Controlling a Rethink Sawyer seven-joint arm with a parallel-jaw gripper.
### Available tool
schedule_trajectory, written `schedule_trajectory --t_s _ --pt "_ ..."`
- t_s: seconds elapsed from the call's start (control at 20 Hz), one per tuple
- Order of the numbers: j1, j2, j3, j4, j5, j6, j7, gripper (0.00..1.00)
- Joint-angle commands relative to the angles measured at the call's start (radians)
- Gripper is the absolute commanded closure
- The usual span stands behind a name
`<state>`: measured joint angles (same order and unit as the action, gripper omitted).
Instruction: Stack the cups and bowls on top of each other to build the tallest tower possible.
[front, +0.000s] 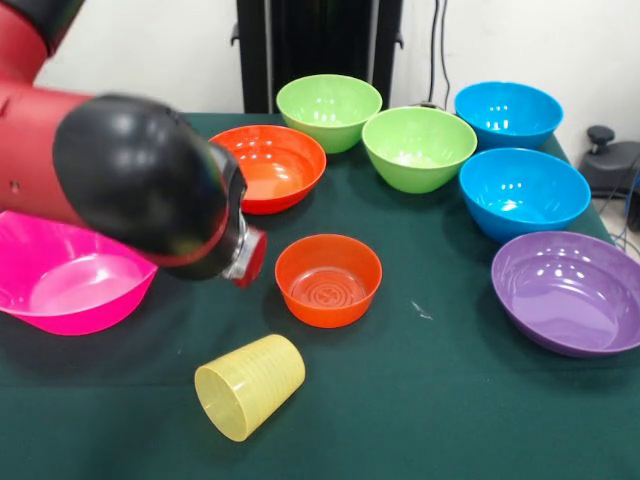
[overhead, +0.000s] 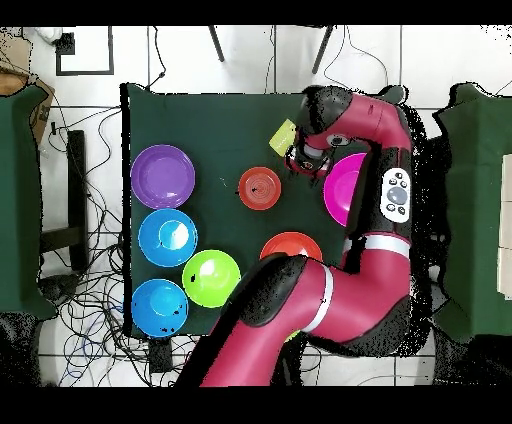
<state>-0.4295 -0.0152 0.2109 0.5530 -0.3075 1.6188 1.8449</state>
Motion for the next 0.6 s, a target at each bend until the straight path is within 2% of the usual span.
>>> schedule_trajectory --t_s 0.05,0.3,0.5,0.6 --pt "-0.003 0.111 0.094 -0.119 -0.096 0.022 -0.342 0.00" --pt "-0.010 0.107 0.088 -0.078 -0.061 -0.043 -0.327 0.00" --pt "0.007 0.098 0.087 -0.114 -0.055 0.022 -0.304 0.00" --pt "0.010 0.090 0.092 -0.113 -0.041 0.020 -0.282 0.00"
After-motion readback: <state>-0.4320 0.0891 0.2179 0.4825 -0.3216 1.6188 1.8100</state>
